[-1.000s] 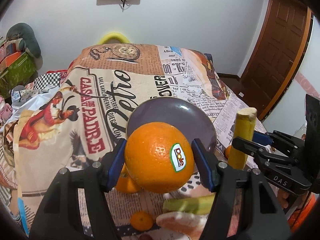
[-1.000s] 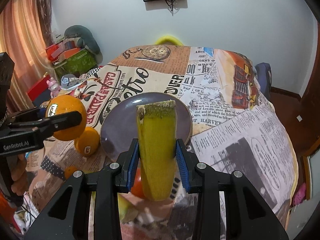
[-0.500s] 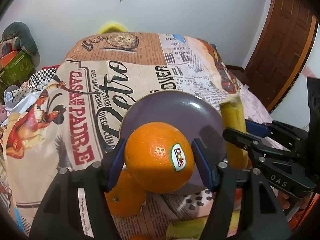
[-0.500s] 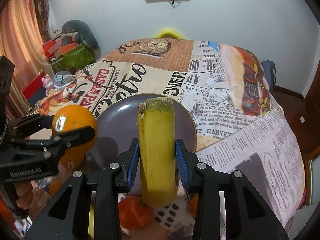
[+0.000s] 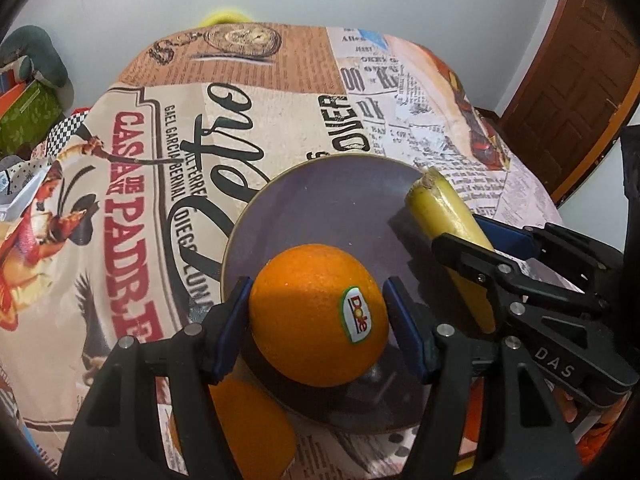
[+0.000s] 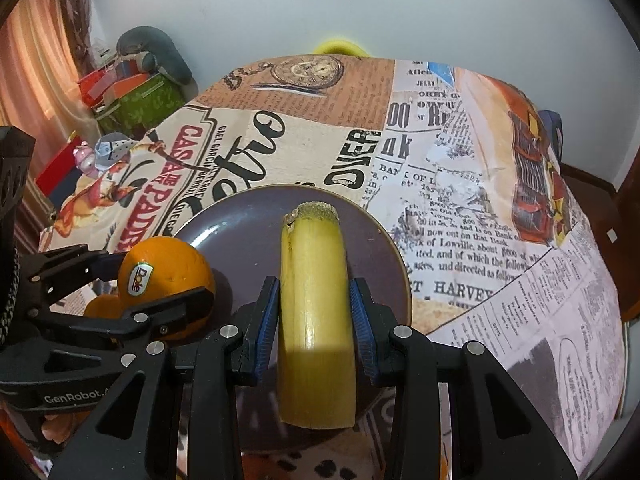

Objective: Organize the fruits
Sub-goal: 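Carry the orange with the left tool while the right tool carries the banana piece over the plate, then open the left tool to drop the orange while the right tool releases the banana onto the plate, then grasp the peeled pink pomelo segment with the left tool while the right tool grasps the green stalk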

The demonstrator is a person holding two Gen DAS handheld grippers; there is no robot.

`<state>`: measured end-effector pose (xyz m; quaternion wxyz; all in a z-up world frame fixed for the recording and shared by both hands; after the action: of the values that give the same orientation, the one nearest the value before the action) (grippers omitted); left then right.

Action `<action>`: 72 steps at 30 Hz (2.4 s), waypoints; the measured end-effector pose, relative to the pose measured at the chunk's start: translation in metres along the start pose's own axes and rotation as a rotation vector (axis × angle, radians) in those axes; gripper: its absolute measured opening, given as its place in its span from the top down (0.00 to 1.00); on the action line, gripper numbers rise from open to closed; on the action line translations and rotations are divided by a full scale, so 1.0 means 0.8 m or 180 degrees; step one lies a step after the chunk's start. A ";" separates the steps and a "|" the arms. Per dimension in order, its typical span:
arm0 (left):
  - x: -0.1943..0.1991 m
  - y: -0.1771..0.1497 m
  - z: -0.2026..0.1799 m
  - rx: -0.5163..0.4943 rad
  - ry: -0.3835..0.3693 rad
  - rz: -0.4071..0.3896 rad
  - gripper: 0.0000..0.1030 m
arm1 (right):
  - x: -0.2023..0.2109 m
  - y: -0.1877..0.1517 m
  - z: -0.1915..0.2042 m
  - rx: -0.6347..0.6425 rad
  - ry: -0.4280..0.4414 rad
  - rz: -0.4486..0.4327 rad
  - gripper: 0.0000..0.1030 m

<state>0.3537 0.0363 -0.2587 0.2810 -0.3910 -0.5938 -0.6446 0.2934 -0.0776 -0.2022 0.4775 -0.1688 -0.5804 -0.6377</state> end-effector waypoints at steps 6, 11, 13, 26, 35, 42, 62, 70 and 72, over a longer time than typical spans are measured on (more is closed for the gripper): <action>-0.003 0.004 0.003 0.0041 -0.0063 0.0011 0.36 | -0.008 0.002 -0.002 0.0015 -0.0026 0.0029 0.69; 0.007 0.009 0.009 0.0122 -0.0026 -0.0084 0.34 | 0.006 0.005 0.004 0.0119 -0.0060 -0.0041 0.69; 0.013 0.008 0.011 0.0143 -0.0031 -0.0098 0.33 | 0.011 0.002 0.003 0.0133 -0.0070 -0.0034 0.68; 0.087 -0.009 -0.003 0.0015 0.0086 -0.0243 0.33 | 0.076 -0.021 0.010 0.0094 -0.0033 -0.0149 0.63; 0.128 -0.050 -0.013 0.0070 0.0141 -0.0189 0.32 | 0.128 -0.044 0.022 0.0135 -0.0062 -0.0277 0.54; 0.147 -0.085 -0.028 0.0145 0.0110 -0.0103 0.30 | 0.157 -0.071 0.033 0.0162 -0.0025 -0.0305 0.45; 0.097 -0.175 -0.099 0.0234 -0.0229 0.0420 0.19 | 0.160 -0.135 0.022 0.0167 -0.0018 -0.0071 0.45; 0.079 -0.179 -0.113 0.0050 -0.0169 0.0413 0.24 | 0.142 -0.147 0.021 0.0131 0.0044 0.0057 0.45; 0.079 -0.177 -0.113 0.0009 -0.0137 0.0388 0.31 | 0.139 -0.149 0.021 0.0135 0.0044 0.0079 0.45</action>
<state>0.1873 -0.0273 -0.2822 0.3074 -0.4399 -0.5757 -0.6170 0.1377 -0.1237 -0.1814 0.4928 -0.1614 -0.5883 -0.6204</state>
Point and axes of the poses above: each gripper's, at about its wrist camera, not at the fingertips, and x roughly against the way its jaws point, z to its left, y to its top, the point moved 6 cm from there along -x, roughly the way its jaws point, and after that the axes turned 12 degrees about -x, right-handed, at the moved point
